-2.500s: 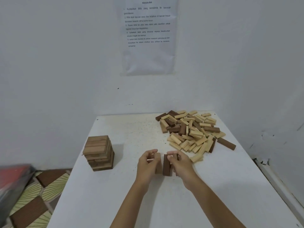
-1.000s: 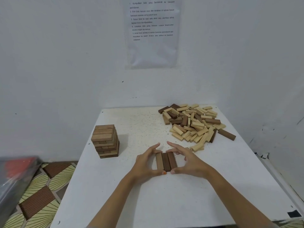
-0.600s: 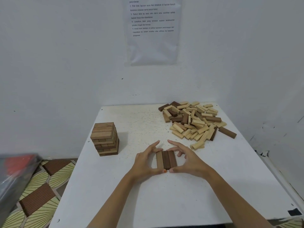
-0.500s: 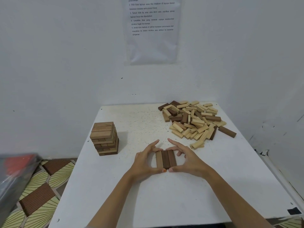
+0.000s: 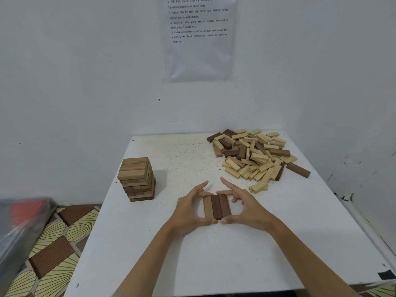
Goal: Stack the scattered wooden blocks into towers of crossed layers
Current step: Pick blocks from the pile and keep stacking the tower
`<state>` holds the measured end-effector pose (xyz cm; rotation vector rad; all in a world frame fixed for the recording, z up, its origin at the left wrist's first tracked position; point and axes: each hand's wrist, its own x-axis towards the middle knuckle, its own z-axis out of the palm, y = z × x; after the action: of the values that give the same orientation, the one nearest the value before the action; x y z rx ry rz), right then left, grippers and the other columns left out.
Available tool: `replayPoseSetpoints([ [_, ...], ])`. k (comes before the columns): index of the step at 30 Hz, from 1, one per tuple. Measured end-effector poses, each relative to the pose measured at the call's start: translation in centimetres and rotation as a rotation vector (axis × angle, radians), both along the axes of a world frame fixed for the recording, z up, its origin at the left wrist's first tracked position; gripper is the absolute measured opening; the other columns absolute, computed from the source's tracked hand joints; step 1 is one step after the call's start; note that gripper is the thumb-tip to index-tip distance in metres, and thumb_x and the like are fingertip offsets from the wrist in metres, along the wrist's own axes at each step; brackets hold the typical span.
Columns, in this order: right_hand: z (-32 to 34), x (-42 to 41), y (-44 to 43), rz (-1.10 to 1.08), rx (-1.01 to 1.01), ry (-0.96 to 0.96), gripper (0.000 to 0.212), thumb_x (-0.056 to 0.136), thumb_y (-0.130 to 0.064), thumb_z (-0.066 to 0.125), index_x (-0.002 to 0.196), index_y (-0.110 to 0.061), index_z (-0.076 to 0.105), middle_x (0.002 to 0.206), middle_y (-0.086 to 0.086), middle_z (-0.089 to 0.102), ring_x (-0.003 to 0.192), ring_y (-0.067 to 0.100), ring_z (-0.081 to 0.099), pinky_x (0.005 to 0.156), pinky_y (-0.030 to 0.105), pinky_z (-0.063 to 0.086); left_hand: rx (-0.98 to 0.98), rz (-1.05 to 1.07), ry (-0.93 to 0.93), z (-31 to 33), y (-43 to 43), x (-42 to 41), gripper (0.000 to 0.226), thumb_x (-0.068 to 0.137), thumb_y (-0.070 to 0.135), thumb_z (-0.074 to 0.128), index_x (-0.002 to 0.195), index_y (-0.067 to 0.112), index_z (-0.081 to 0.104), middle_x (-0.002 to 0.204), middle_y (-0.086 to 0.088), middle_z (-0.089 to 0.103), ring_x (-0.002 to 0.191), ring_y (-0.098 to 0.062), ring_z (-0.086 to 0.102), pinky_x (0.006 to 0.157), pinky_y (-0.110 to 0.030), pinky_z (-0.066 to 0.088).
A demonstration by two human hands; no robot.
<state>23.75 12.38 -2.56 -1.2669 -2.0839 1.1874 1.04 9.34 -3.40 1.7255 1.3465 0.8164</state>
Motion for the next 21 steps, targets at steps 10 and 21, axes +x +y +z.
replayPoseSetpoints([
  [10,-0.15,0.00,0.00,-0.005,0.004,0.008,0.106,0.061,-0.049,0.088,0.142,-0.060,0.020,0.126,-0.033,0.053,0.107,0.012,0.045,0.091,0.024,0.037,0.000,-0.010,0.010,-0.13,0.08,-0.02,0.102,0.061,0.047,0.087,0.145,0.041,0.029,0.125,0.023,0.060,0.131,-0.004,0.045,0.114,-0.054,0.024],
  [21,-0.29,-0.26,-0.06,-0.008,0.059,0.004,0.113,0.058,-0.056,0.086,0.145,-0.058,0.014,0.126,-0.030,0.055,0.102,0.013,0.045,0.093,0.025,0.038,-0.011,-0.019,-0.010,0.11,0.01,-0.02,0.103,0.060,0.051,0.087,0.145,0.043,0.029,0.127,0.021,0.060,0.132,-0.005,0.044,0.115,-0.053,0.022],
])
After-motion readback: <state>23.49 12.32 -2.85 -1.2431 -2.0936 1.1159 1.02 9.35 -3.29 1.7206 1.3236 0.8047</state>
